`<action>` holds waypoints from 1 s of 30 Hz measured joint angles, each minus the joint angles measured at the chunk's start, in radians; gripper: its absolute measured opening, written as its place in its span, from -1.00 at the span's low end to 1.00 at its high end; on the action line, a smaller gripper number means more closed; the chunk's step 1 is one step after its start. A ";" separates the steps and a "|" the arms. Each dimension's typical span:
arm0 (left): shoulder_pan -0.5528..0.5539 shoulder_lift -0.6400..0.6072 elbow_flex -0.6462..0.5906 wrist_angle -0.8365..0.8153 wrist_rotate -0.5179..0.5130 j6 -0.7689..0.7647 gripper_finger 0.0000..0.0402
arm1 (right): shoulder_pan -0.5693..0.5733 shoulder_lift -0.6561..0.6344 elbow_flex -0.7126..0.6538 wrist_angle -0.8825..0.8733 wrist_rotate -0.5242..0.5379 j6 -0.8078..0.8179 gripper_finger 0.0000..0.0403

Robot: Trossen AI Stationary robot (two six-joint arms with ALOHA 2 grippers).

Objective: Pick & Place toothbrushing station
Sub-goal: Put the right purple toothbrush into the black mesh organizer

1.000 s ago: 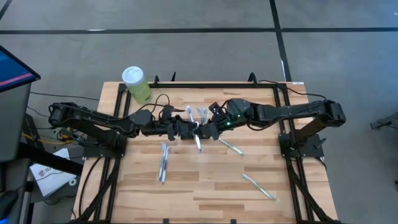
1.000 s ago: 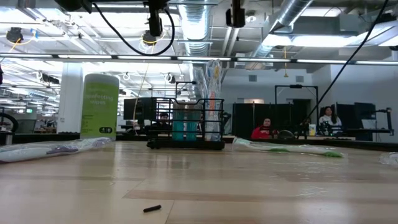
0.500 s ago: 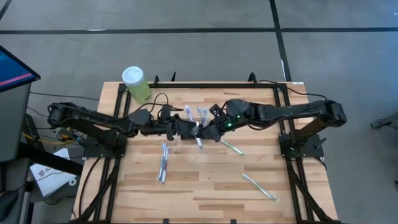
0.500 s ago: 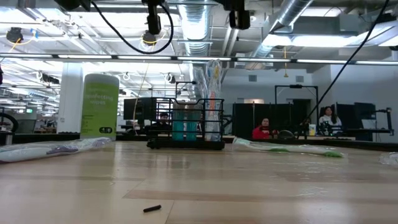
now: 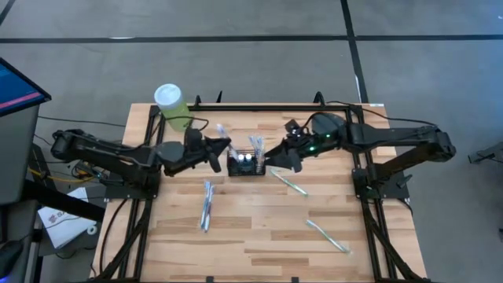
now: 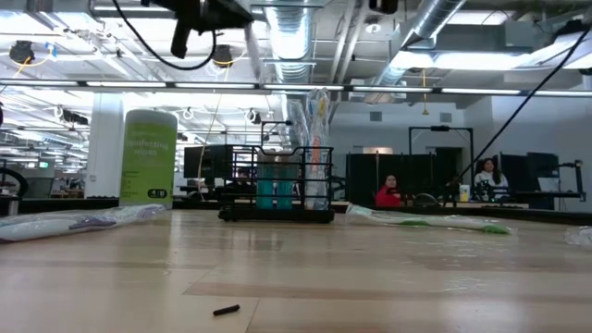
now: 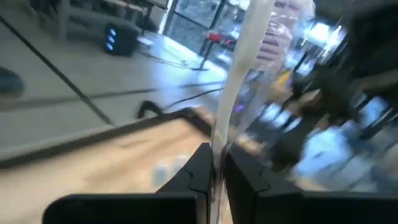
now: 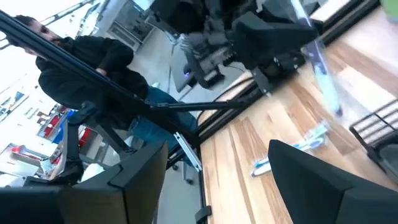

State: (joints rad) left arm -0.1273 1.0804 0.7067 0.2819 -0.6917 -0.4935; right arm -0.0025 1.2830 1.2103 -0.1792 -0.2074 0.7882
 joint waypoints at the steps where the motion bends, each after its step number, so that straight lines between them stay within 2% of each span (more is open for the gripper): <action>1: 0.002 0.007 0.000 -0.007 -0.011 0.047 -0.93 | 0.000 -0.010 0.000 -0.018 0.000 -0.001 0.34; 4: 0.018 0.043 0.000 -0.015 -0.010 0.120 -0.90 | 0.004 -0.028 0.000 -0.066 0.000 -0.002 0.34; 8: 0.043 0.108 0.000 -0.013 -0.021 0.127 -0.92 | 0.010 -0.042 0.000 -0.104 -0.001 -0.003 0.34; 12: 0.051 0.160 0.000 -0.008 -0.089 0.146 -0.94 | 0.017 -0.038 0.000 -0.108 0.000 -0.003 0.34; 15: 0.047 0.171 0.000 -0.009 -0.163 0.150 -0.94 | 0.022 -0.032 0.000 -0.105 0.000 -0.003 0.34; 19: 0.047 0.175 -0.007 -0.009 -0.170 0.146 -0.94 | 0.024 -0.031 -0.001 -0.104 0.001 -0.003 0.34; 23: 0.037 0.181 -0.054 -0.009 -0.173 0.070 -0.94 | 0.024 -0.026 -0.001 -0.108 0.004 -0.003 0.34; 30: 0.013 0.181 -0.141 0.111 -0.217 0.067 -0.94 | 0.021 -0.026 -0.001 -0.104 0.007 -0.003 0.34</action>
State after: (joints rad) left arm -0.1142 1.2610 0.5658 0.3928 -0.9090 -0.4267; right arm 0.0190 1.2567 1.2091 -0.2832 -0.2005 0.7856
